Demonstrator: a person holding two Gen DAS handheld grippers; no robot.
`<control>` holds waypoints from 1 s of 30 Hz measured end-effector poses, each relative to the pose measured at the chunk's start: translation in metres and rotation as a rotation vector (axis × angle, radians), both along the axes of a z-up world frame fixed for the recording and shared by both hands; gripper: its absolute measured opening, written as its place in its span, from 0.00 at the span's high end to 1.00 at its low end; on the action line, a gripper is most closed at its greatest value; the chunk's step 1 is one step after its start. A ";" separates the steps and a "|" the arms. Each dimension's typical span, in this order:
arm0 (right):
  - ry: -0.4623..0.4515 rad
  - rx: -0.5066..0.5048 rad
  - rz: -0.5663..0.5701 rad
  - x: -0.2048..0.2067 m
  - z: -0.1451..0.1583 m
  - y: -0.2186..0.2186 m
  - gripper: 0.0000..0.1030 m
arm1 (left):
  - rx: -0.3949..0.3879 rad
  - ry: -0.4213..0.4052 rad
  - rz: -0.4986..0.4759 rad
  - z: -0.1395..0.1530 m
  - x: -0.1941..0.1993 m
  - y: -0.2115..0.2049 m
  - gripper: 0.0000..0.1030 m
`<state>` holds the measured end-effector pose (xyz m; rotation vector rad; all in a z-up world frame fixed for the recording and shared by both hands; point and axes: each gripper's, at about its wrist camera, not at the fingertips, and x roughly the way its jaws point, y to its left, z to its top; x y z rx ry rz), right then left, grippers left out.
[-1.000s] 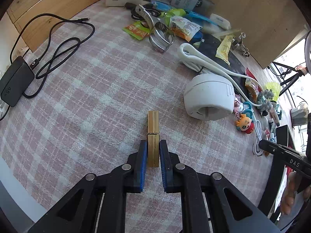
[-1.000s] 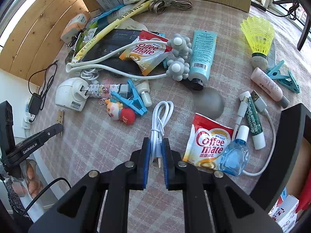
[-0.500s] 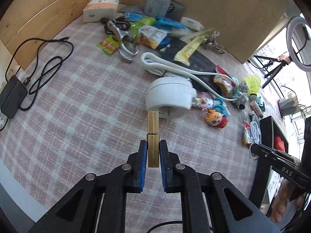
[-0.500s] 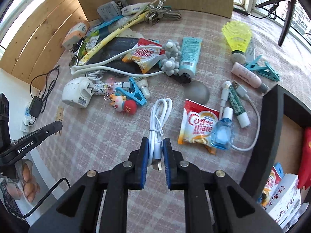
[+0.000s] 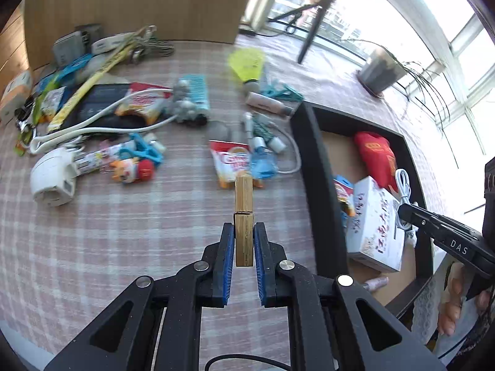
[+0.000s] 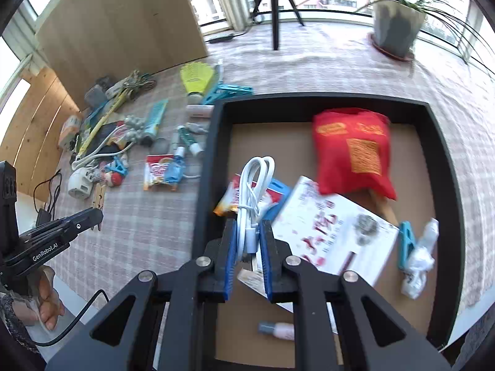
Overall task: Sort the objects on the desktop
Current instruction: 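Carry the clothespin and cable into the tray and open both tools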
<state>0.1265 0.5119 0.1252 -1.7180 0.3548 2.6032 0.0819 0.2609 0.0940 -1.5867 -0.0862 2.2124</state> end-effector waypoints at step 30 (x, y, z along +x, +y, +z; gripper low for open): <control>0.022 0.051 -0.192 0.083 0.007 0.100 0.63 | -0.032 0.057 -0.277 0.012 0.064 0.140 0.79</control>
